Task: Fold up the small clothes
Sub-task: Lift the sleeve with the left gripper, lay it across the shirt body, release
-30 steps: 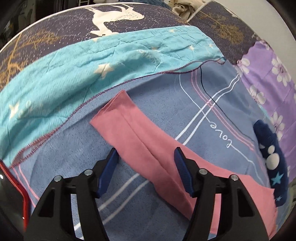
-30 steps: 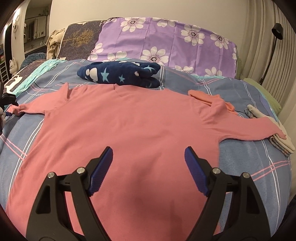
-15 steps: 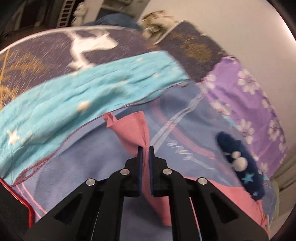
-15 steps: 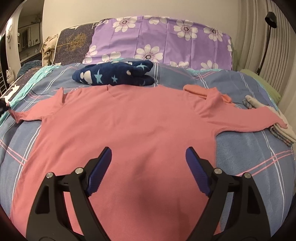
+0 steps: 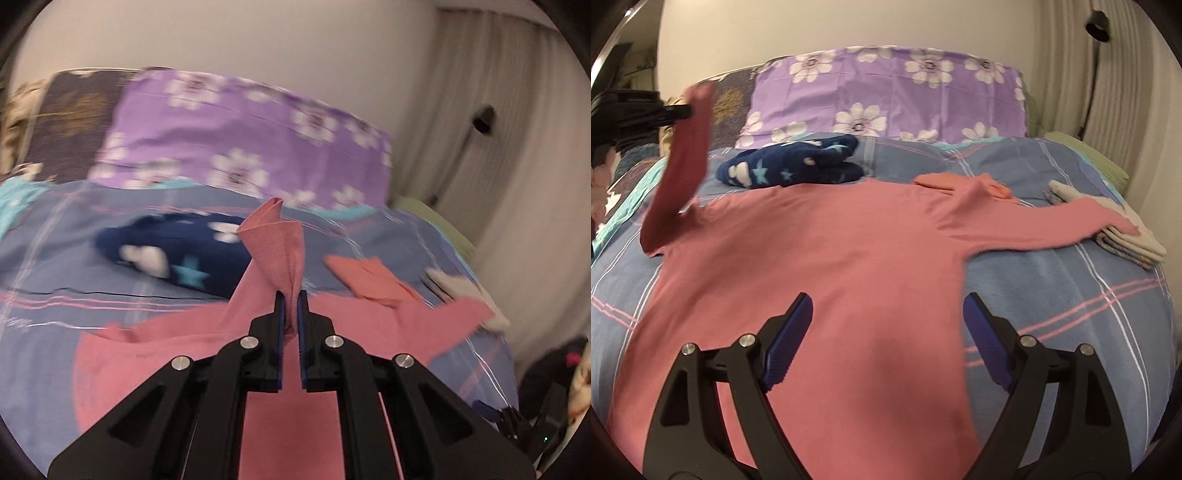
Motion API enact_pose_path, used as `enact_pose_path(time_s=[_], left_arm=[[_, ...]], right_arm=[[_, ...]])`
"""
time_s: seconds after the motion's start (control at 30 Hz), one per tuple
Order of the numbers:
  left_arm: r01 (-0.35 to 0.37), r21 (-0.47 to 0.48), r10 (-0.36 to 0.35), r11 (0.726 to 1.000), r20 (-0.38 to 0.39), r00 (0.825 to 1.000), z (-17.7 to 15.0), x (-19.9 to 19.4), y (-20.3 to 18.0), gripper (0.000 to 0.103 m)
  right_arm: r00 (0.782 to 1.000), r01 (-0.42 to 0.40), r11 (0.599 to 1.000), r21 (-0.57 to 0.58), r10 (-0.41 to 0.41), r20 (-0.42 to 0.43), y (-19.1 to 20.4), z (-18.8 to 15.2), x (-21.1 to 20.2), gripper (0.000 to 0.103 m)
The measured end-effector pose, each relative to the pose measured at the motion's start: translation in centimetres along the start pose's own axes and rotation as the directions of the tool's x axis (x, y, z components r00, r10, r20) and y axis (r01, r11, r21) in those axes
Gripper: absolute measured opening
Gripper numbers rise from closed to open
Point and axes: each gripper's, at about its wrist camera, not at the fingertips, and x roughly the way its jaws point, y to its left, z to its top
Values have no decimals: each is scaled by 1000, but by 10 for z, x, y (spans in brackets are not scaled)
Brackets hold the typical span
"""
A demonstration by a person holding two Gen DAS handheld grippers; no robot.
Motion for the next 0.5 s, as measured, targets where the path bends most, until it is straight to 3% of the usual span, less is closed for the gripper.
enact_pose_path(time_s=[0.17,0.2,0.23,0.27,0.4,0.43,0.5], left_arm=[[112,54,-105,992,-125,987,-24,58,-53,8],[110,59,-101,992,-147,984,-29,66,-56,10],[103,66,-91,993,-157,983,-34,68,-57,21],[93,70,-81,993,-157,984,-38,65,-54,34],[-4,100,14,995,-105,994,-52,37,-26,48],[-45,111,56,993,-92,994,-56,30,-21,55],[-138,143,149,980,-66,987,-70,7,0,59]], right_arm=[[1000,12,999,52,-11,-3,-31,-5,-1,85],[1000,9,998,57,-9,-5,-36,-5,-1,85],[1000,-2,998,66,3,-10,-42,-6,0,85],[1000,-18,997,77,20,-17,-47,-6,2,85],[992,-110,988,113,117,-54,-60,-1,12,83],[985,-150,981,123,159,-63,-61,2,16,80],[962,-242,960,144,256,-89,-60,10,27,65]])
